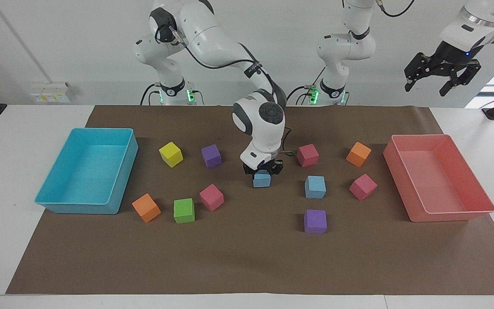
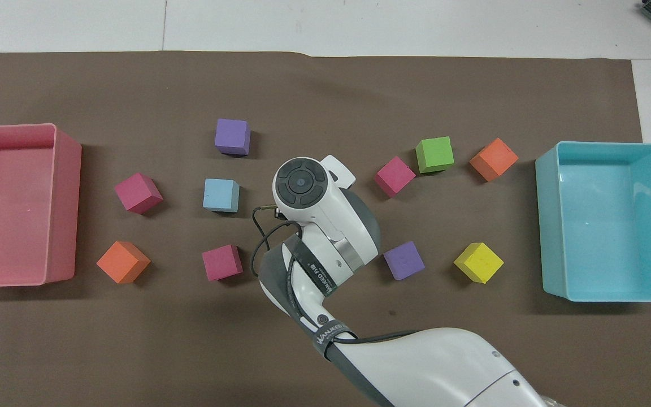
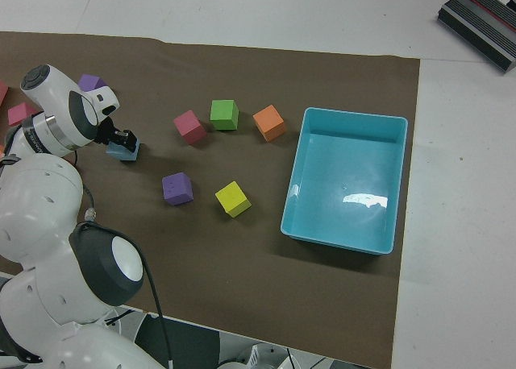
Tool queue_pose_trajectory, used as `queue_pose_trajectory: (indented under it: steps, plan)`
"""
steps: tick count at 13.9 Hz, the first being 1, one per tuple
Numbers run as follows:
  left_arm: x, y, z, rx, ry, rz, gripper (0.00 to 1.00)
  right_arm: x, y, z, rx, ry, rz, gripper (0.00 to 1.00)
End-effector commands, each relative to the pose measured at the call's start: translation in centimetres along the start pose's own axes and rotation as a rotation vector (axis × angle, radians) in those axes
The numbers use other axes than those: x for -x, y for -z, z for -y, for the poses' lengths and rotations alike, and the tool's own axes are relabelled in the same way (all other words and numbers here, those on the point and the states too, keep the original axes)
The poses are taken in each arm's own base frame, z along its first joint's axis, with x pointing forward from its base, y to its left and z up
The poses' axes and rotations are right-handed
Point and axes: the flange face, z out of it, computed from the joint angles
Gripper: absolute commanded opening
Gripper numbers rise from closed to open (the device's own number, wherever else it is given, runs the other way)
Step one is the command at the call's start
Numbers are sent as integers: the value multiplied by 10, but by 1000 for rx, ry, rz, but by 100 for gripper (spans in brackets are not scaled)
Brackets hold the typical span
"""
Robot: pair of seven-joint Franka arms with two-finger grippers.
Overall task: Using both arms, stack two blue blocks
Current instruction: 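Carry the light-blue cube to the table center and release it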
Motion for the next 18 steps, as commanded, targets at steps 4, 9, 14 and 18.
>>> queue_pose_trajectory:
  steps: [4, 9, 14, 18]
  plan:
    - [9, 6, -6, 10, 7, 6, 100, 4, -4, -7, -22, 15, -7, 72]
    - [8, 5, -9, 10, 1, 6, 100, 6, 0, -2, -15, 22, -17, 100]
    - [2, 5, -14, 5, 25, -16, 100, -10, 48, -27, -10, 12, -101, 100]
    - [-18, -14, -51, -1, -19, -32, 100, -45, 95, -93, -32, -46, -151, 100]
